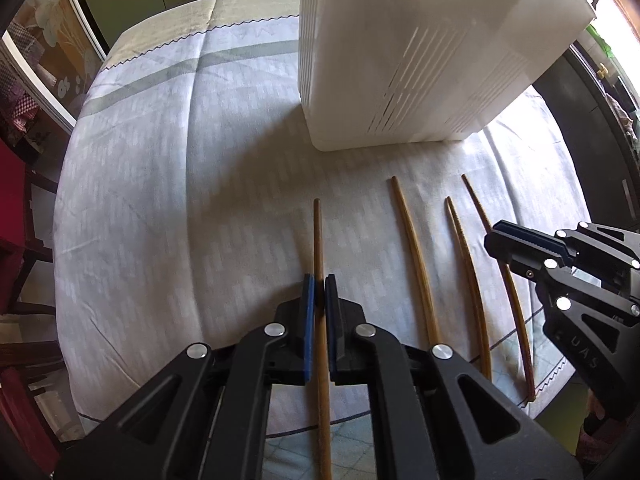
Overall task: Organize utensils
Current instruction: 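Grasp a wooden chopstick on the cloth with the left gripper while the right gripper grasps another, then lift both chopsticks upright and carry them above the white holder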
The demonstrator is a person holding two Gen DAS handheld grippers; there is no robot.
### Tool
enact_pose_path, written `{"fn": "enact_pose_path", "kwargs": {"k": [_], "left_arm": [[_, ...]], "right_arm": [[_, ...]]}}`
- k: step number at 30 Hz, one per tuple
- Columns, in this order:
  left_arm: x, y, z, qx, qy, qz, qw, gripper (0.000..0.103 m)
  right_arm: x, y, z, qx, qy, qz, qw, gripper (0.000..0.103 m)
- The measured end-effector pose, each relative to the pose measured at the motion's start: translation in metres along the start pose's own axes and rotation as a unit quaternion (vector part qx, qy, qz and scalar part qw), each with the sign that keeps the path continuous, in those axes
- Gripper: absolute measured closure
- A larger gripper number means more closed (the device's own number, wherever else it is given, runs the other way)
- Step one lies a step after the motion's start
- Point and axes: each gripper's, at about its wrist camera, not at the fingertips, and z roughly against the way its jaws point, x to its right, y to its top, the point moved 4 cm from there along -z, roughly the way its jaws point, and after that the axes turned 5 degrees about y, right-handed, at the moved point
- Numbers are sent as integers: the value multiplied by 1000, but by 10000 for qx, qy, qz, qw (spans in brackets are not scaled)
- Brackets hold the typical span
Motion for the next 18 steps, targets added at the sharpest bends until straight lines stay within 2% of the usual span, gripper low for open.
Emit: {"fn": "enact_pose_path", "kwargs": {"k": [3, 7, 13, 18], "left_arm": [[-3, 0, 16, 253, -67, 30, 9997, 98], [-6, 1, 57, 776, -100, 20, 9969, 98], [-3, -9, 124, 1656, -78, -109, 9861, 98], [10, -27, 160, 2077, -85, -265, 9778, 98]], "right_arm": [[-1, -1, 27, 301, 106, -4, 9995, 96], [-3, 0, 68, 784, 239, 5, 9966, 96], [-8, -9, 119, 1369, 318, 63, 9901, 96], [-9, -20, 142, 1598, 345, 115, 9865, 96]]}}
